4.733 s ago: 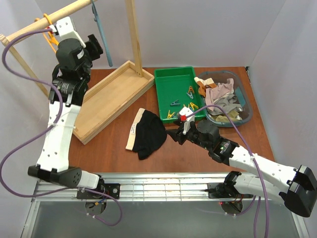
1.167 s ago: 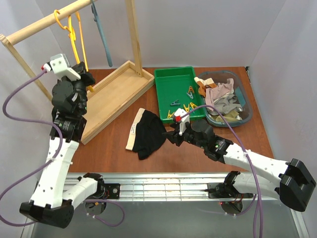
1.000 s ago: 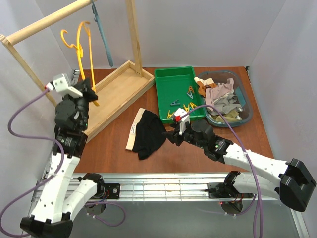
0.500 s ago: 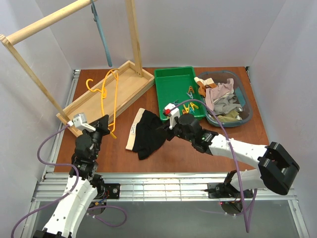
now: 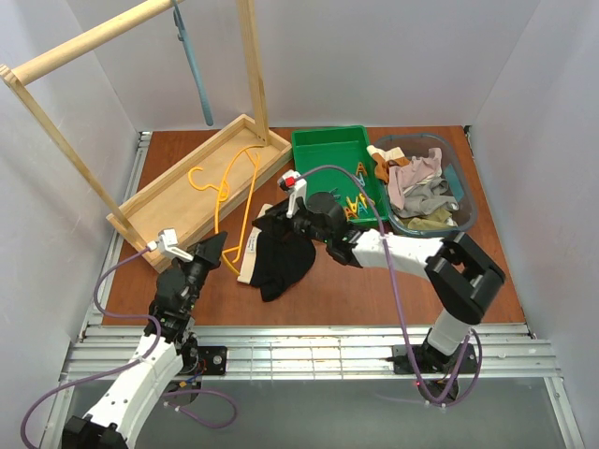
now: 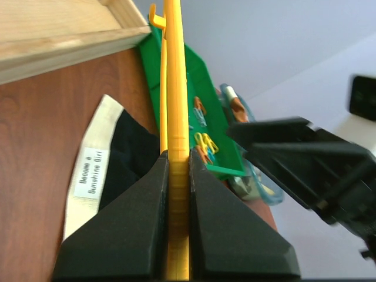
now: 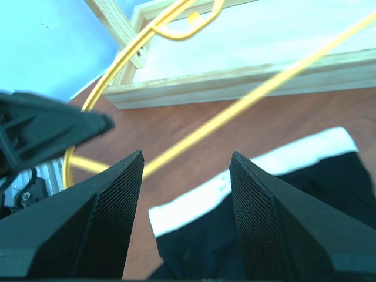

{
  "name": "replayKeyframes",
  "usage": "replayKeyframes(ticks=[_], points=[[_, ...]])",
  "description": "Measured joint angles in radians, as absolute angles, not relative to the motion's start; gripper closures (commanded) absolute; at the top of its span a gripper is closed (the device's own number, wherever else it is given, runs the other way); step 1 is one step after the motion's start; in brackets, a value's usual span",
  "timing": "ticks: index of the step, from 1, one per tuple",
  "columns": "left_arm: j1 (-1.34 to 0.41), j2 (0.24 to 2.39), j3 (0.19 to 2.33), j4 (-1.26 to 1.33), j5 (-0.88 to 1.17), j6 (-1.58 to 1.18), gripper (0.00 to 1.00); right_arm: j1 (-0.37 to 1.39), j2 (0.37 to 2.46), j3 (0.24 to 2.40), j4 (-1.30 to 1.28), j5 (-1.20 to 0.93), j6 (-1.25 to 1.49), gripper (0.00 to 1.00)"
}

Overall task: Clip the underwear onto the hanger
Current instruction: Place the hanger at the center of the board.

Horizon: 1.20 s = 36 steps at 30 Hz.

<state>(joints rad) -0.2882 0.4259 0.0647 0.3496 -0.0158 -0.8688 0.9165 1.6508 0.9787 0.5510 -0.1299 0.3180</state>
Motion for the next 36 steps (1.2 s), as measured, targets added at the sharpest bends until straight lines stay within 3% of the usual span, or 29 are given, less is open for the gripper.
replayKeyframes(ticks=[9, 12, 14, 18, 21, 22, 26, 30, 36], points=[[-0.386, 0.437, 0.053, 0.452, -0.034, -0.894, 1.0, 0.916, 1.848, 1.109, 0.579, -0.204, 0.406, 0.49], [-0.4, 0.438, 0.053, 0.463, -0.043, -0.895, 1.0, 0.916, 1.875, 1.122, 0.579, -0.216, 0.417, 0.67], [-0.403, 0.443, 0.049, 0.464, -0.051, -0.894, 1.0, 0.918, 1.885, 1.135, 0.579, -0.225, 0.431, 0.87], [-0.41, 0.452, 0.04, 0.463, -0.055, -0.878, 1.0, 0.918, 1.89, 1.17, 0.579, -0.207, 0.51, 0.99], [-0.418, 0.465, 0.039, 0.444, -0.057, -0.835, 0.8, 0.918, 1.888, 1.194, 0.575, -0.172, 0.524, 0.99], [-0.418, 0.473, 0.039, 0.437, -0.072, -0.825, 0.66, 0.918, 1.886, 1.197, 0.563, -0.16, 0.505, 0.99], [-0.413, 0.497, 0.04, 0.439, -0.115, -0.778, 0.49, 0.918, 1.886, 1.196, 0.451, -0.128, 0.453, 0.99], [-0.414, 0.528, 0.04, 0.403, -0.149, -0.738, 0.45, 0.918, 1.885, 1.188, 0.353, -0.066, 0.453, 0.99], [-0.416, 0.462, 0.041, 0.329, -0.196, -0.695, 0.5, 0.923, 1.878, 1.181, 0.202, 0.053, 0.491, 0.99]])
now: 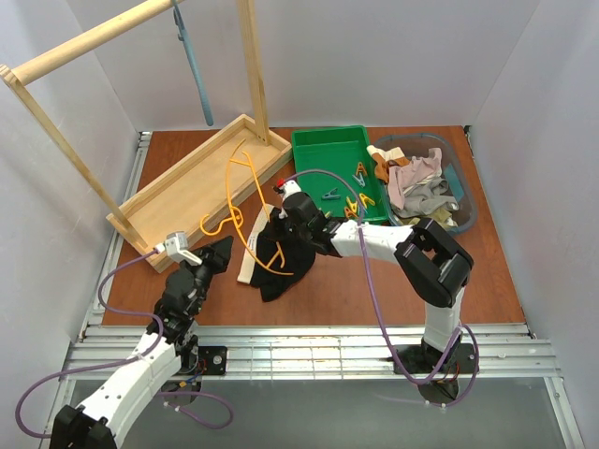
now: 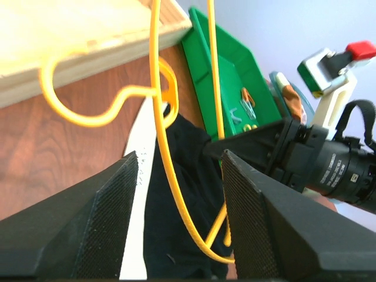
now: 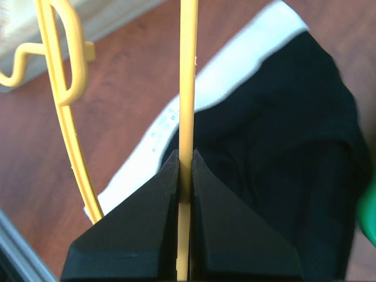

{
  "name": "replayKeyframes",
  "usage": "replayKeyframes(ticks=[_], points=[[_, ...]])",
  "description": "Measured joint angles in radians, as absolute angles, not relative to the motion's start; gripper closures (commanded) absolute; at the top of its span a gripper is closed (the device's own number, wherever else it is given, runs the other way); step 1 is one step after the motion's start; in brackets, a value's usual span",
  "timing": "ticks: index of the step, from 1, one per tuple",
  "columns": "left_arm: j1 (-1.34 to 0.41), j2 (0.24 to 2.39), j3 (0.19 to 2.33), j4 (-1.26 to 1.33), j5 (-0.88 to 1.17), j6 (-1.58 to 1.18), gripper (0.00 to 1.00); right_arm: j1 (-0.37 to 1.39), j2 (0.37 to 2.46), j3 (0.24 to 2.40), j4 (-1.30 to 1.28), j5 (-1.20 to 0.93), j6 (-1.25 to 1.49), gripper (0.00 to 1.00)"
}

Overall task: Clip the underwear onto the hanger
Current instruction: Place the hanger at the center of the board.

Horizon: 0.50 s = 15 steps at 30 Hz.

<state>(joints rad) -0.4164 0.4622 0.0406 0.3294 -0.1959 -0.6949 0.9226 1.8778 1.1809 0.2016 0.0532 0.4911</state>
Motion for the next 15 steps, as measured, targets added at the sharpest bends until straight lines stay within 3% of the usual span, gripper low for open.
replayKeyframes(ticks=[7, 15], points=[[-0.431, 0.327, 0.047, 0.252, -0.235, -0.669, 0.52, 0.984, 1.885, 1.285, 0.037, 0.137, 0.551, 0.99], [-0.434, 0.321, 0.052, 0.224, -0.231, -0.666, 0.52, 1.09, 1.899, 1.301, 0.014, 0.139, 0.649, 0.99]])
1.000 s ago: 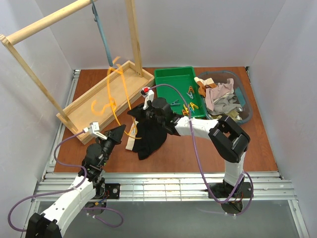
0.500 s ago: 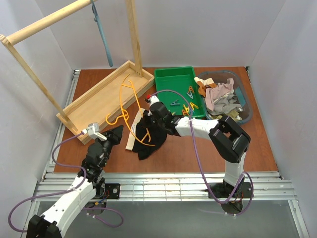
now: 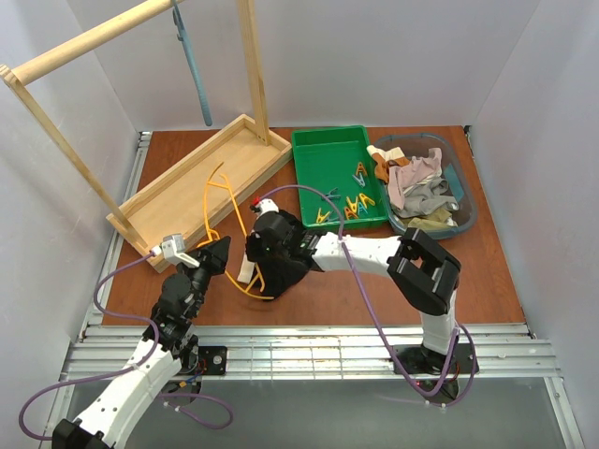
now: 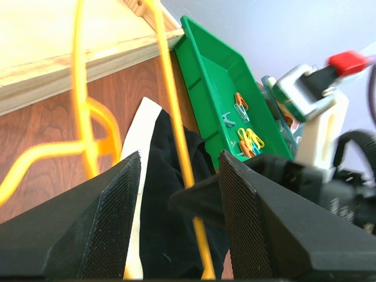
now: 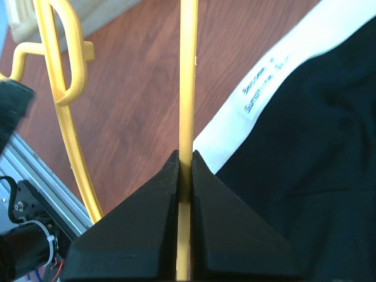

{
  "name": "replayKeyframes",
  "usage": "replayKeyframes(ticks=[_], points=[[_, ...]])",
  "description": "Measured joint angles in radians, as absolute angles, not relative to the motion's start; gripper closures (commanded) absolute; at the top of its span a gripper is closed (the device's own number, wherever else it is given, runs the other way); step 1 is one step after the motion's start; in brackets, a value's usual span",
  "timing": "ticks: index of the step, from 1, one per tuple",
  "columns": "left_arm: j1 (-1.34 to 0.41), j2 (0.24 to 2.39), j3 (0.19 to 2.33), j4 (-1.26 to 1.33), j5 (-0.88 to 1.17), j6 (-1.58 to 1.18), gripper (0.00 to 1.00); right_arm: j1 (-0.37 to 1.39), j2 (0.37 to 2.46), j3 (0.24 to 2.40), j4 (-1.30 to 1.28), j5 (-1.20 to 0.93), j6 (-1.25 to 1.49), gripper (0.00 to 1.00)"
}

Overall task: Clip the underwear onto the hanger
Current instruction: Place the hanger at the center of the board.

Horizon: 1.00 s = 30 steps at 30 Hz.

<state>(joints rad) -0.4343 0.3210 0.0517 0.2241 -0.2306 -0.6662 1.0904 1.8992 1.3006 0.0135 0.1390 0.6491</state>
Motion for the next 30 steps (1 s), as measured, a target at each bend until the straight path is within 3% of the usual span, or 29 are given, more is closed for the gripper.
replayKeyframes(ticks=[12, 13, 14, 17, 20, 23, 30], points=[[-0.434, 0.351, 0.062, 0.21, -0.221, -0.661, 0.51, 1.127, 2.038, 1.293, -0.012, 0.091, 0.712, 0.98], [-0.434, 0.355, 0.062, 0.21, -0.221, -0.661, 0.51, 1.128, 2.038, 1.293, -0.011, 0.091, 0.712, 0.95], [-0.434, 0.36, 0.063, 0.21, -0.221, -0.661, 0.51, 1.128, 2.038, 1.293, -0.007, 0.09, 0.712, 0.83], [-0.434, 0.374, 0.063, 0.21, -0.221, -0.66, 0.5, 1.128, 2.038, 1.293, -0.005, 0.082, 0.702, 0.63], [-0.434, 0.385, 0.063, 0.211, -0.22, -0.654, 0.48, 1.134, 2.037, 1.295, 0.008, 0.07, 0.682, 0.48], [-0.434, 0.402, 0.064, 0.218, -0.22, -0.646, 0.46, 1.141, 2.027, 1.294, 0.009, 0.072, 0.651, 0.41], [-0.436, 0.46, 0.083, 0.243, -0.227, -0.621, 0.44, 1.155, 1.835, 1.159, 0.029, 0.172, 0.55, 0.4]])
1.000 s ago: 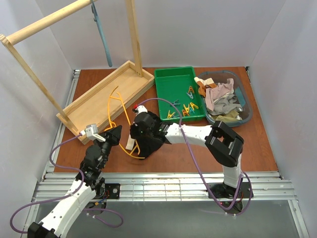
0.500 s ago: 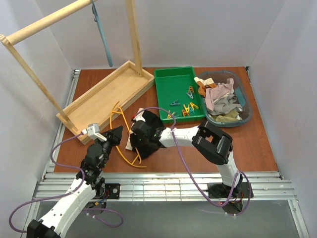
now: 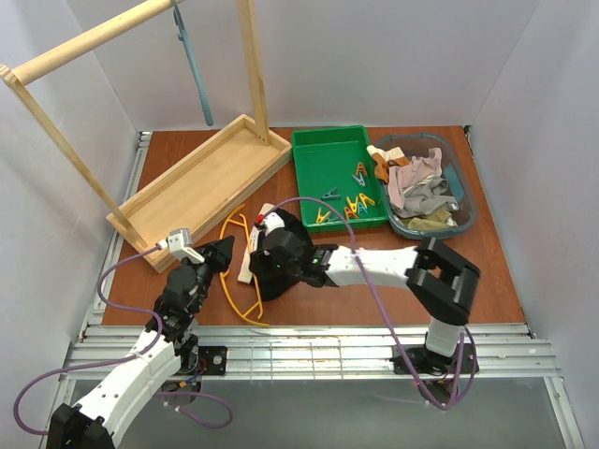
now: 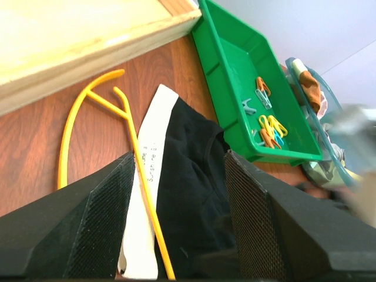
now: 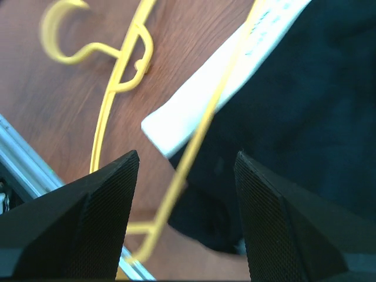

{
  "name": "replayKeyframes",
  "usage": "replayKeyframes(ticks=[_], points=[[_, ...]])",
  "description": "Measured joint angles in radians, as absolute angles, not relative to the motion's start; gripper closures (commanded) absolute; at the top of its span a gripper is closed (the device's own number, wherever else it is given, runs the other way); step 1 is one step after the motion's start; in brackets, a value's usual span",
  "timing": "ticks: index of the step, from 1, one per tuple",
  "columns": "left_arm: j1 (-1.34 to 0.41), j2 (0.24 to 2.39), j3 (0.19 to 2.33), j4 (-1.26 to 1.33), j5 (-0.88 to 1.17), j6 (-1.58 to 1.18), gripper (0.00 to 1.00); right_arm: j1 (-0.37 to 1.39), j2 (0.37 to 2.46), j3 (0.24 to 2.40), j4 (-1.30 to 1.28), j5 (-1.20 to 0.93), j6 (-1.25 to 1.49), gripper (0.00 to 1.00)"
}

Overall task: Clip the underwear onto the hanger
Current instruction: Place the hanger at the center of the board, then pick up the clamp from the bin.

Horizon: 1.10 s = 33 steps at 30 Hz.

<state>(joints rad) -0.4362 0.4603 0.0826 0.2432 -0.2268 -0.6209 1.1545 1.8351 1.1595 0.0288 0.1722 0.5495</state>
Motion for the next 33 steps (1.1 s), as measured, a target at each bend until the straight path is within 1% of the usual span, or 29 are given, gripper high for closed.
replayKeyframes(ticks=[5, 9, 12, 14, 17, 22, 25, 29, 33], points=[[-0.441, 0.516, 0.125, 0.287, -0.233, -0.583, 0.43, 1.156, 1.619, 1.022, 0.085, 0.276, 0.433, 0.37], [-0.445, 0.607, 0.171, 0.331, -0.226, -0.557, 0.43, 1.124, 1.502, 0.954, 0.118, 0.376, 0.351, 0.38], [-0.454, 0.648, 0.177, 0.366, -0.221, -0.537, 0.43, 0.998, 1.456, 0.902, 0.165, 0.375, 0.316, 0.4], [-0.461, 0.666, 0.178, 0.396, -0.212, -0.519, 0.43, 0.879, 1.46, 0.892, 0.182, 0.367, 0.297, 0.42], [-0.463, 0.721, 0.2, 0.446, -0.186, -0.493, 0.43, 0.727, 1.528, 0.935, 0.195, 0.371, 0.263, 0.44], [-0.465, 0.971, 0.353, 0.526, -0.098, -0.459, 0.43, 0.59, 1.748, 1.118, 0.19, 0.305, 0.252, 0.49], [-0.467, 1.097, 0.426, 0.567, -0.026, -0.451, 0.43, 0.515, 1.882, 1.229, 0.188, 0.254, 0.251, 0.49], [-0.47, 1.156, 0.432, 0.606, 0.027, -0.438, 0.43, 0.454, 2.0, 1.332, 0.158, 0.242, 0.23, 0.49], [-0.471, 1.165, 0.433, 0.607, 0.036, -0.414, 0.43, 0.447, 2.076, 1.421, 0.12, 0.274, 0.181, 0.49]])
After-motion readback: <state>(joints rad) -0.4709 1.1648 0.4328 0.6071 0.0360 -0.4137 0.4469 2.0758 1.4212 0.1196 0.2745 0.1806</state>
